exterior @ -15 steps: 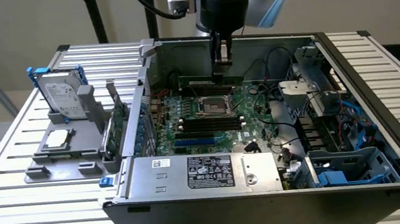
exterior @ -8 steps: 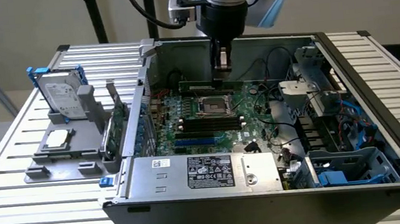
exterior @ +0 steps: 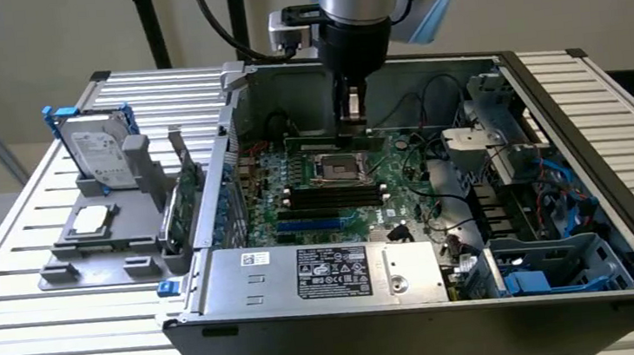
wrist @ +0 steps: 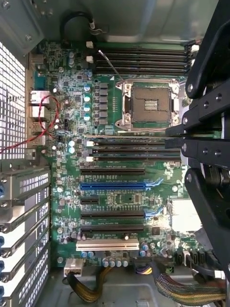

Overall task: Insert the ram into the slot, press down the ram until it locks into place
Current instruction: 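Insert the ram into the slot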

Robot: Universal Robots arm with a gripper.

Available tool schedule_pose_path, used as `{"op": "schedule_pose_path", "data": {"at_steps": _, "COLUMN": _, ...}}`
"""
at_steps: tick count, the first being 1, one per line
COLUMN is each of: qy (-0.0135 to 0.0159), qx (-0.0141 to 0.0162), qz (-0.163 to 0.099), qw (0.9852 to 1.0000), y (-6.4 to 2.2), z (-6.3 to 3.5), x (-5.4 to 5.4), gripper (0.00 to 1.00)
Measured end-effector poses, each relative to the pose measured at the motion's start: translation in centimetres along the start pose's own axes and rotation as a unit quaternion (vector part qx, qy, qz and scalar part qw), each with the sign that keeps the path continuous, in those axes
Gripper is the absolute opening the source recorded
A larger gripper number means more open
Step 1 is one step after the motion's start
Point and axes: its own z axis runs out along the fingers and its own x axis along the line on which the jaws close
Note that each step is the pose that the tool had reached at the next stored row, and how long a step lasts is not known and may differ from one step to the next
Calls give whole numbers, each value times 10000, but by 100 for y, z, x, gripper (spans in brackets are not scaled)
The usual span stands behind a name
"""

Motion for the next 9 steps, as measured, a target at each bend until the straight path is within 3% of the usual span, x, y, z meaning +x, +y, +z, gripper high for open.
{"op": "schedule_pose_path", "data": {"at_steps": 4, "qy": 0, "qx": 18, "qz": 0, "qw": 10000, "y": -2, "z": 73, "x": 1, "gripper": 13}}
{"op": "schedule_pose_path", "data": {"at_steps": 9, "qy": 1, "qx": 62, "qz": -1, "qw": 10000, "y": -5, "z": 151, "x": 6, "gripper": 13}}
